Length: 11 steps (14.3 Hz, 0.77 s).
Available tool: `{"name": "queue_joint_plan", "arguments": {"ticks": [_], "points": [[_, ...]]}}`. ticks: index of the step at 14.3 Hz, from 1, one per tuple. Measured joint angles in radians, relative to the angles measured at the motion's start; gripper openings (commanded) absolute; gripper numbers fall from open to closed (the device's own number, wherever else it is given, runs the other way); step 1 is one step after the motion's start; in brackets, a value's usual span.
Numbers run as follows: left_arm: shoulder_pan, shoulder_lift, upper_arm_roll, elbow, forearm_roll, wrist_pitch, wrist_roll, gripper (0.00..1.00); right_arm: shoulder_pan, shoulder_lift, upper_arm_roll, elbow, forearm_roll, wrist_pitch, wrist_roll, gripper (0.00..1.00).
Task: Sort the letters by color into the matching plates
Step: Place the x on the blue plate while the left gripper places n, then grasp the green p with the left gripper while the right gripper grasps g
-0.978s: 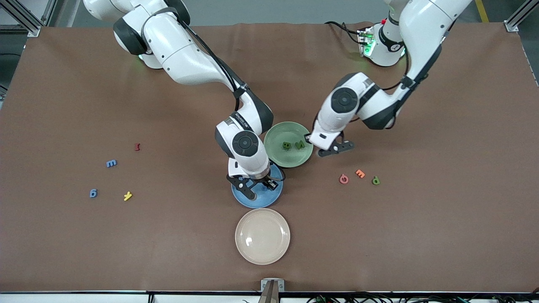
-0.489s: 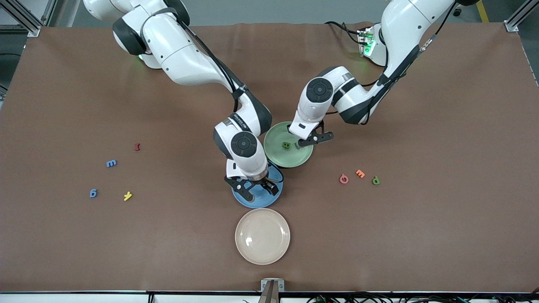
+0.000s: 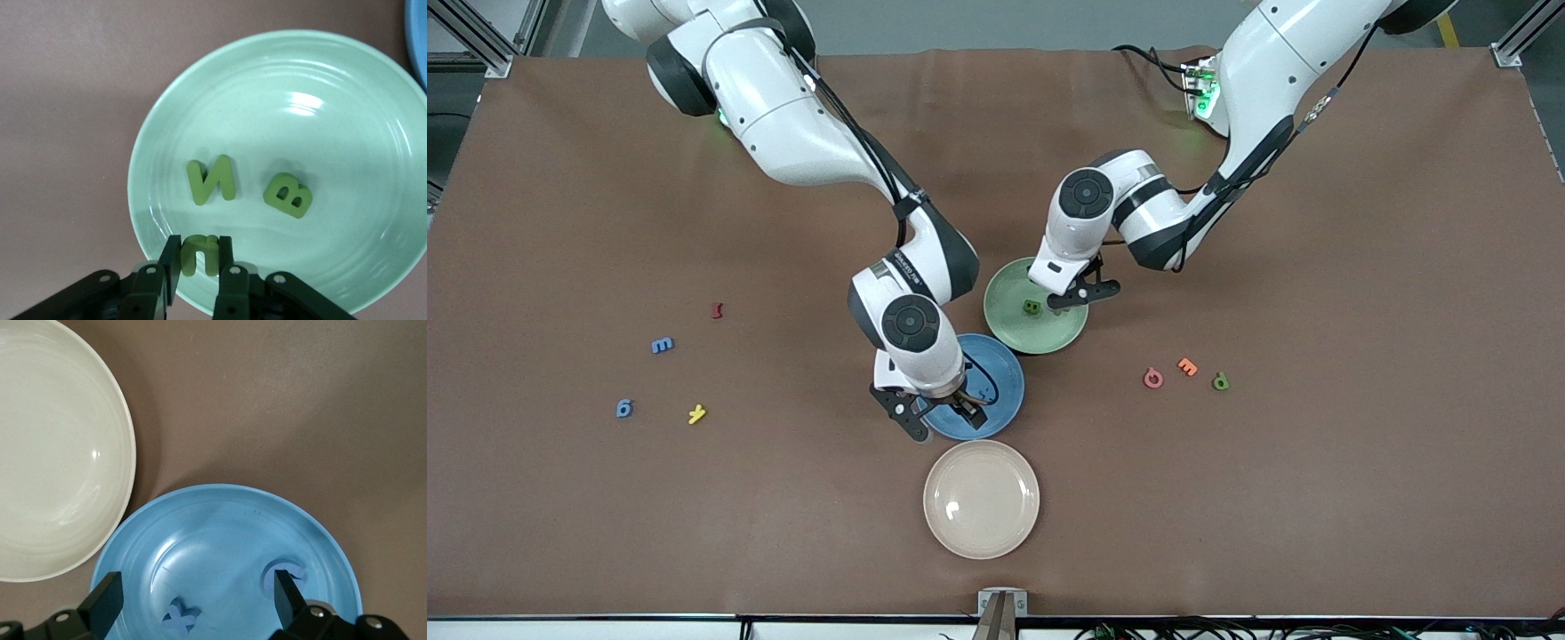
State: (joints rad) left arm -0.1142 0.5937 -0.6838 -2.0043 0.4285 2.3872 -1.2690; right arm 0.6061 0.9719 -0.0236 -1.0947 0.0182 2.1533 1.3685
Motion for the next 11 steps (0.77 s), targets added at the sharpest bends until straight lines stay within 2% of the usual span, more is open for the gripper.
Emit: {"name": "queue_joint_plan", "arguments": {"ticks": [1,2,3,4,7,11], "points": [[-0.002,0.001,0.0,0.001,0.0,0.0,-0.001,0.39,0.001,0.0,0.001,-0.001,-0.012,-0.003,0.0,1.0],[-0.004,0.001,0.0,0.003,0.001,0.0,-0.002,0.62,0.001,0.0,0.001,-0.004,-0.022,-0.006,0.0,1.0],[-0.005,0.001,0.0,0.004,0.001,0.0,-0.002,0.73,0.0,0.0,0.001,-0.008,-0.024,-0.008,-0.001,1.0],[-0.006,0.001,0.0,0.005,0.001,0.0,-0.002,0.78,-0.001,-0.001,0.0,-0.014,-0.026,-0.008,-0.007,1.0],[-0.005,0.001,0.002,0.008,0.001,0.0,-0.002,0.79,-0.028,-0.031,-0.003,-0.072,-0.028,-0.009,-0.097,1.0],[0.034,-0.001,0.008,0.016,0.009,0.0,0.016,0.79,-0.115,-0.156,-0.006,-0.218,-0.03,-0.013,-0.293,1.0]]}}
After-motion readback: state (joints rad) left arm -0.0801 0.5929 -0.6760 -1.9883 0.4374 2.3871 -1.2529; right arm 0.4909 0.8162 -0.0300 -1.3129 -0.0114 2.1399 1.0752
